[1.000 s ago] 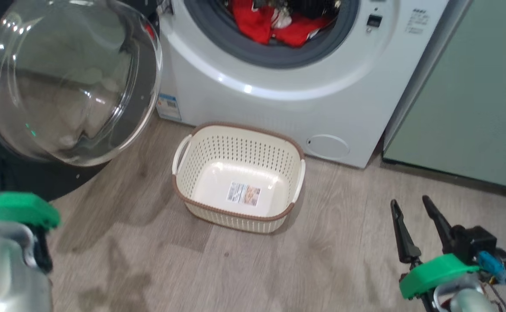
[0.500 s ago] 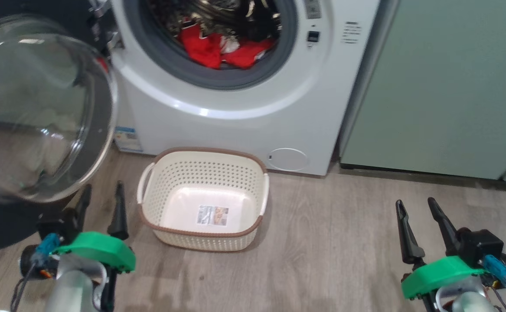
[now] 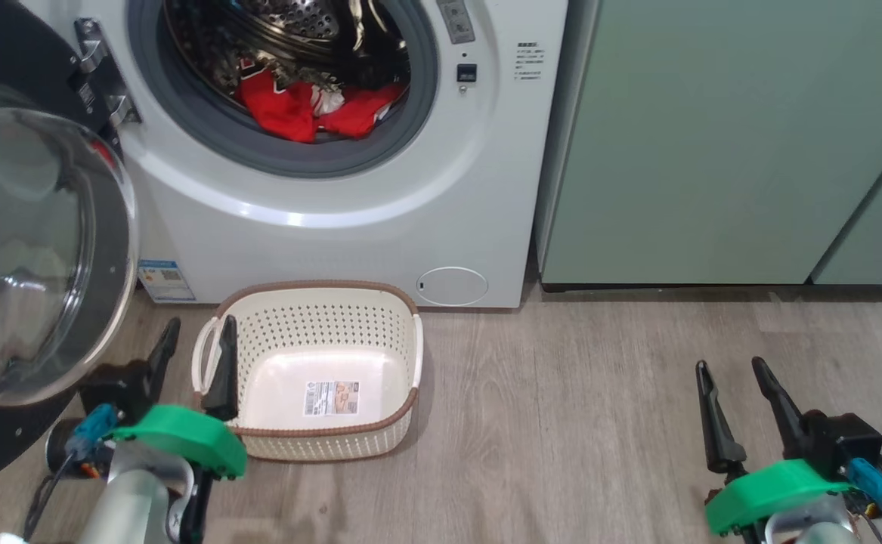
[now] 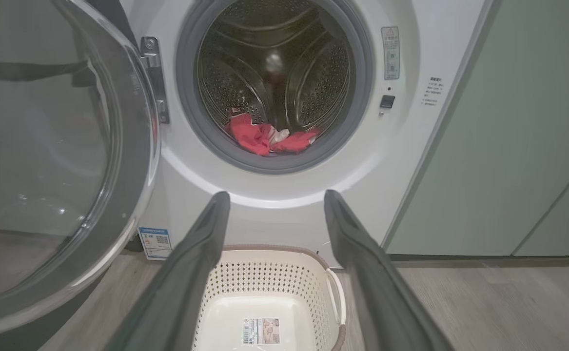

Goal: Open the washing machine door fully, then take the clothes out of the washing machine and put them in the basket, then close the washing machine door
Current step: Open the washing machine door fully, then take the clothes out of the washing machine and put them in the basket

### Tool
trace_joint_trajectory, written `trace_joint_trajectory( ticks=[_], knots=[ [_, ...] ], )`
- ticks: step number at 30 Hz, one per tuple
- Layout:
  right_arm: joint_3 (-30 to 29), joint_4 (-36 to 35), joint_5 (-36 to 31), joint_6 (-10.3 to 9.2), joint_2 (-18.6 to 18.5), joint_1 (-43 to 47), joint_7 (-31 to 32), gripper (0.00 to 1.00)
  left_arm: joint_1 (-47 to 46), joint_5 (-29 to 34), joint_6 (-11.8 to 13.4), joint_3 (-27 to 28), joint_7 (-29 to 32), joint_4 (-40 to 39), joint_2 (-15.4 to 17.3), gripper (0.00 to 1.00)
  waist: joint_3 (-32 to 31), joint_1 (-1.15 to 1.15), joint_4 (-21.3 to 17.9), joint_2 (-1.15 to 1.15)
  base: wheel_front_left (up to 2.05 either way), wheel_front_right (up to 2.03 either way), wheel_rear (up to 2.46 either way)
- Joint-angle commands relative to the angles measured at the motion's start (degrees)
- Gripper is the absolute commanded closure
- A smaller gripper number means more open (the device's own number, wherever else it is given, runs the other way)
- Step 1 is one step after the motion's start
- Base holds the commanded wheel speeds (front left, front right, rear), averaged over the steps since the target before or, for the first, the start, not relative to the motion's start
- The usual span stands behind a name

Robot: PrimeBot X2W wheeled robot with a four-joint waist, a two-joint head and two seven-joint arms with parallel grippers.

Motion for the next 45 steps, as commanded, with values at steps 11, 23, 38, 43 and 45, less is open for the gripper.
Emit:
trace_joint_trajectory(
  ticks=[11, 23, 38, 43, 45],
  knots=[
    [0.02, -2.61, -0.95, -0.04, -0.62, -0.52, -0.61, 0.0, -1.95, 0.27, -0.35, 2.9, -0.38, -1.77, 1.74, 0.0, -0.49, 0.0, -0.9, 0.0, 0.0, 0.0, 0.0],
    [-0.27, -2.54, -0.86, -0.04, -0.43, -0.44, -0.61, 0.0, -2.81, -1.57, -0.35, 1.97, -0.38, -0.17, 1.57, 0.0, -0.48, 0.0, -0.82, 0.0, 0.0, 0.0, 0.0],
    [-0.57, -2.12, -0.5, -0.04, -0.31, -0.76, -0.61, 0.0, -3.91, -3.27, -0.35, -0.2, -0.38, 0.15, 2.83, 0.0, 0.39, 0.0, -1.07, 0.0, 1.28, -1.28, 0.0],
    [-0.64, -2.12, -0.58, -0.04, -0.26, -0.76, -0.61, 0.0, -4.33, -2.43, -0.35, 0.29, -0.38, 0.0, 2.77, 0.0, 0.52, 0.0, -0.9, 0.0, 2.16, -1.99, -0.17],
    [-0.64, -2.14, -0.59, -0.04, -0.21, -0.78, -0.61, 0.0, -4.43, -1.91, -0.35, 0.79, -0.38, -0.34, 2.55, 0.0, 0.55, 0.0, -0.83, 0.0, 1.82, -1.62, -0.19]
  ],
)
